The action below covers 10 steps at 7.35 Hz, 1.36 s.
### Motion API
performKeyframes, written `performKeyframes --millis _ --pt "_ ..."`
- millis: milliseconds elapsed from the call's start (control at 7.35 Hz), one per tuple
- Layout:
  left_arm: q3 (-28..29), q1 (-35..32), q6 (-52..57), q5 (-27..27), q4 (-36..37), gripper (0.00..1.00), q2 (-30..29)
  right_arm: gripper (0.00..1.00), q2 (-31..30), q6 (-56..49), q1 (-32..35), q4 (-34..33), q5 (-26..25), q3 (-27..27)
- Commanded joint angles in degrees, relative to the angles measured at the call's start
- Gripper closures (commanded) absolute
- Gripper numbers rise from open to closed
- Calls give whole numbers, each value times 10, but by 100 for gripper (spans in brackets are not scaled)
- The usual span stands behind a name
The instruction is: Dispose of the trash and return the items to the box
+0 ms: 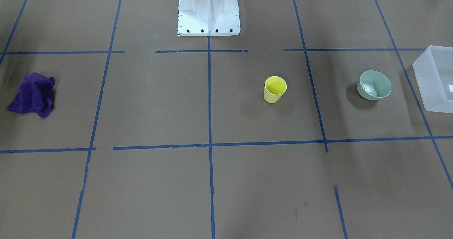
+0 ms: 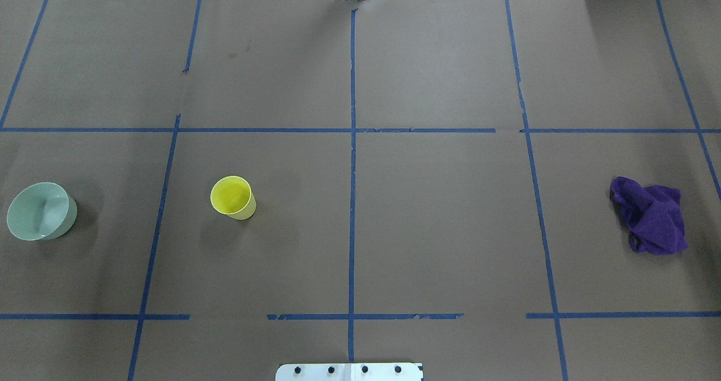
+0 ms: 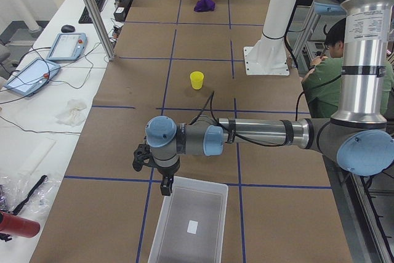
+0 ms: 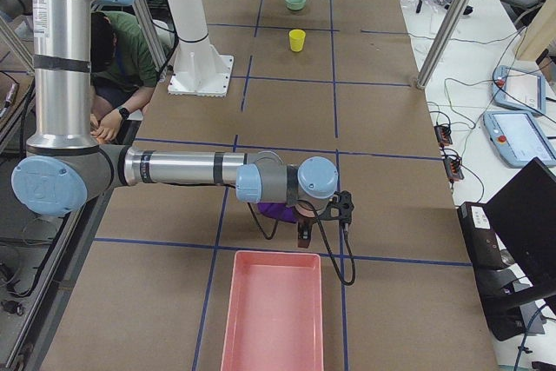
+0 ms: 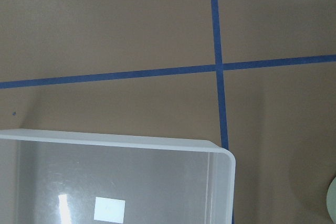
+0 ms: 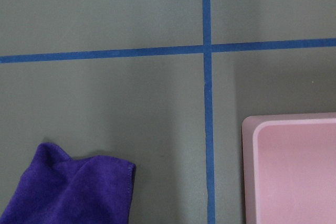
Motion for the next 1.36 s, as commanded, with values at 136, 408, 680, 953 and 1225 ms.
performKeyframes --millis 136,408,680,953,1225 --pt "-33 -1 0 -1 -1 0 -8 0 4 9 1 0 -1 3" --pt "-52 16 -4 -9 -16 0 -53 0 5 11 1 0 0 10" --pt "-101 50 -11 -95 -12 0 -63 0 16 11 1 0 -1 18" --pt "-108 87 -88 -166 -18 0 -114 0 23 25 1 -2 2 13" --pt "-190 181 -217 -73 -24 0 -158 0 18 27 1 -1 2 13"
